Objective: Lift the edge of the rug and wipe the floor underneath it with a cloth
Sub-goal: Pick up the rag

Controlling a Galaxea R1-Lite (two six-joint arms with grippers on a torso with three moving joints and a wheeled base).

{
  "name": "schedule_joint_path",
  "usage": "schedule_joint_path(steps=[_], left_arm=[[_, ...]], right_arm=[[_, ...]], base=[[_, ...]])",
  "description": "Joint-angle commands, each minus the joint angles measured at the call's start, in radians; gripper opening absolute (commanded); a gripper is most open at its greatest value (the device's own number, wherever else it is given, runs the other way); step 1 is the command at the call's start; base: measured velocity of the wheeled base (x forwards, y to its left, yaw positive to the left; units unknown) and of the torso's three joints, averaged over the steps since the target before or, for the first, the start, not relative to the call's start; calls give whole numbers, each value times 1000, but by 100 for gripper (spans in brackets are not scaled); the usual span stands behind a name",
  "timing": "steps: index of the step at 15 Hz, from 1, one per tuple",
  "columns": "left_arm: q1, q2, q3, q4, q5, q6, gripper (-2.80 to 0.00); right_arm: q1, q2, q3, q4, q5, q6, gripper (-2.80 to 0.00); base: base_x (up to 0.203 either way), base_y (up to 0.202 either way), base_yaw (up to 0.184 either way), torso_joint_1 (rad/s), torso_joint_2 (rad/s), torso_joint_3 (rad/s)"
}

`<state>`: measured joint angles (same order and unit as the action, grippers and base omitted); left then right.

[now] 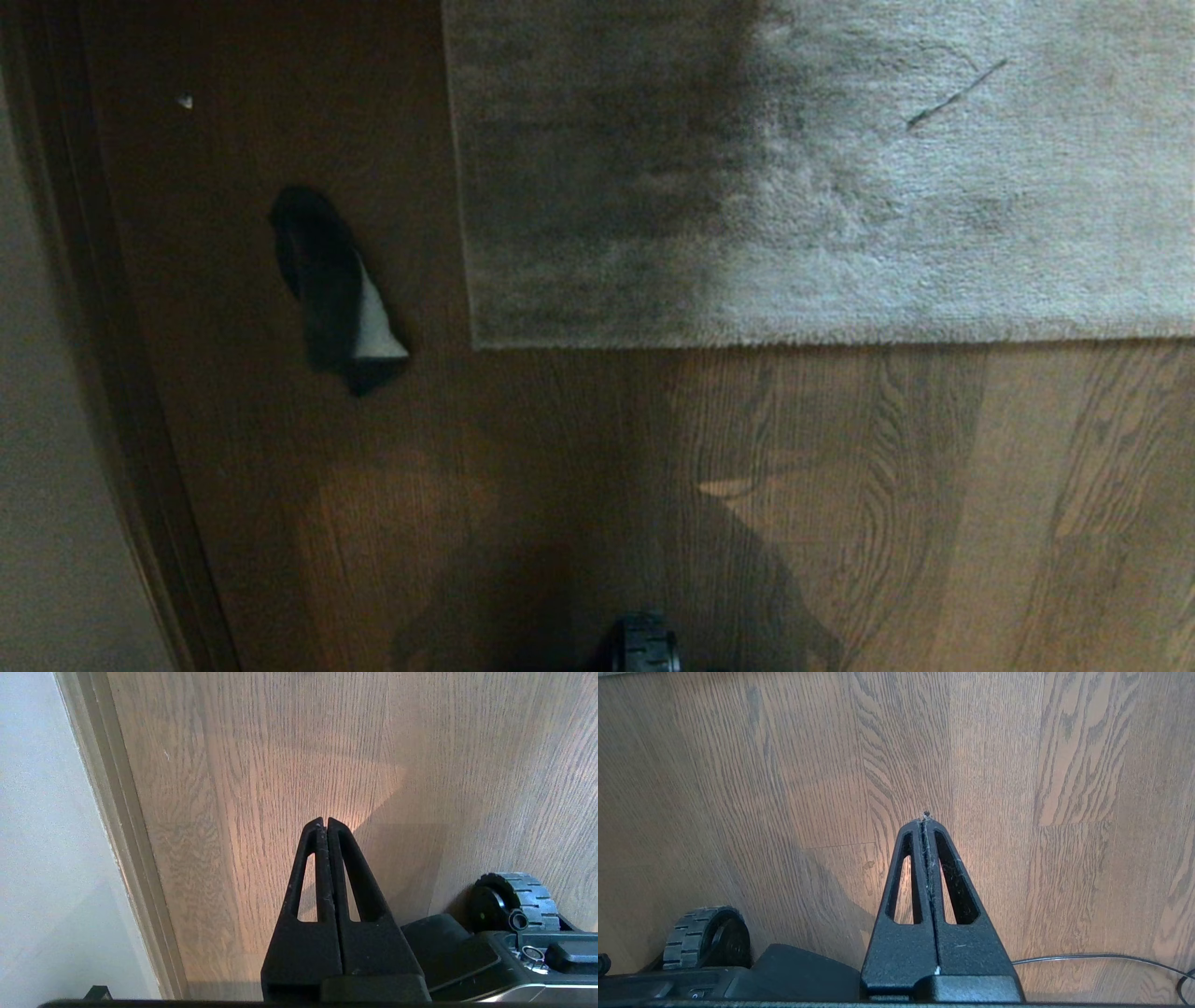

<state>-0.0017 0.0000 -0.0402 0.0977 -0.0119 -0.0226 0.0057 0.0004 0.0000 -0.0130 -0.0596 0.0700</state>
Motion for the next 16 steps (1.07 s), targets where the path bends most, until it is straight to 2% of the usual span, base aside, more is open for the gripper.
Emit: schedule_joint_path(steps=[1,16], left_arm=[[0,0,0,1,0,0,-280],[0,0,-1,2,0,-2,-280]], right_arm=[[0,0,0,-1,0,1,-280],[0,0,0,-1,0,1,-280]], base=[[0,0,0,0,0,0],[0,0,0,0,0,0]])
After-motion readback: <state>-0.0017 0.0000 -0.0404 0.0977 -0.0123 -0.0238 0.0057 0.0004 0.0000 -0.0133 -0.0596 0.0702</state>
